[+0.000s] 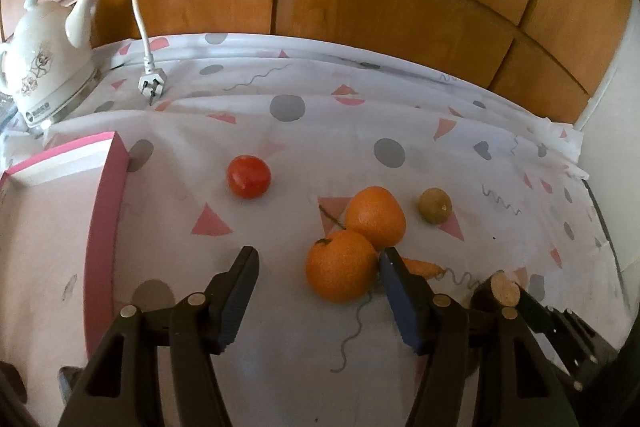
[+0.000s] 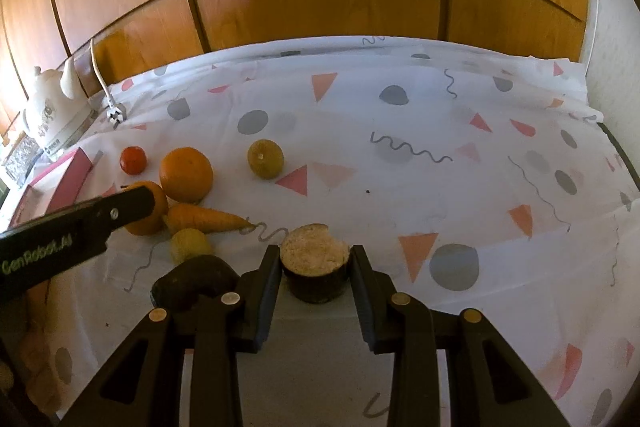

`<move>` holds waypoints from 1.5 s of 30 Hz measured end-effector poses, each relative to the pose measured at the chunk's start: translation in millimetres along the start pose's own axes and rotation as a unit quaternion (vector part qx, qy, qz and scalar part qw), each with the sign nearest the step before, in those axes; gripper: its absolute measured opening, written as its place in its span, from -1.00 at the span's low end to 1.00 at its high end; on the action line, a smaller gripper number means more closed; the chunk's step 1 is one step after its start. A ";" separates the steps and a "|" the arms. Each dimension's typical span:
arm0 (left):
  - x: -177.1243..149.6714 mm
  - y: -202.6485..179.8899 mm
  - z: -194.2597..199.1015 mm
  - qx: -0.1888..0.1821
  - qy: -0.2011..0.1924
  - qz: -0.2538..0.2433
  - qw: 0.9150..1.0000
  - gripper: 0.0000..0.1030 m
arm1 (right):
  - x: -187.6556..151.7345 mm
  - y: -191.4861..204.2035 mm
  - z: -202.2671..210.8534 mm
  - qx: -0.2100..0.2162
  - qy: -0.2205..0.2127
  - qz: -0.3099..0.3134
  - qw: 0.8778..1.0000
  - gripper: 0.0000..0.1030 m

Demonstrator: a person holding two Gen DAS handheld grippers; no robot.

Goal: Organize fruits
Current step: 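Grasp an orange with the left tool while the right tool holds the log slice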

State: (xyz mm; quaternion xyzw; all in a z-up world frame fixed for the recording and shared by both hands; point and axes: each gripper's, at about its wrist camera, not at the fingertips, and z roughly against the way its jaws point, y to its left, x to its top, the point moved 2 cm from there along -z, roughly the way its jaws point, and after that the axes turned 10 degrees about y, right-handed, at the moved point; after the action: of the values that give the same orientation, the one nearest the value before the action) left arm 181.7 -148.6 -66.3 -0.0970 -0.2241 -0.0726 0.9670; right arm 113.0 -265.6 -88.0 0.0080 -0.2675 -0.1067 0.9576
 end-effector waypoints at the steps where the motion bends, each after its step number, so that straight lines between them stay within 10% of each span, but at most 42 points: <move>1: 0.7 -0.7 -2.4 -0.001 0.002 -0.001 1.000 0.22 | -0.2 0.4 -1.3 -0.001 0.003 0.001 1.000 -0.33; 6: 1.4 -1.2 -10.3 -0.029 0.004 -0.001 1.000 -0.24 | -1.0 -0.7 -1.5 0.002 0.002 -0.001 1.000 -0.33; 22: -70.1 10.3 31.7 -0.014 -0.030 -0.045 0.998 -0.25 | -0.9 -0.3 -4.0 -0.001 0.005 0.000 1.000 -0.33; 45: -71.4 3.3 22.2 -0.002 -0.031 -0.061 0.998 -0.25 | -0.6 3.2 -4.3 -0.010 0.003 0.005 1.000 -0.34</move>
State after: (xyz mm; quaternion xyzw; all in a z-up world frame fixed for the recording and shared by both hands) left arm 109.5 -133.6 -79.3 -0.0872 -0.2597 -0.1288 0.9531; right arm 115.3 -262.5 -91.7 -0.0030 -0.2637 -0.1046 0.9589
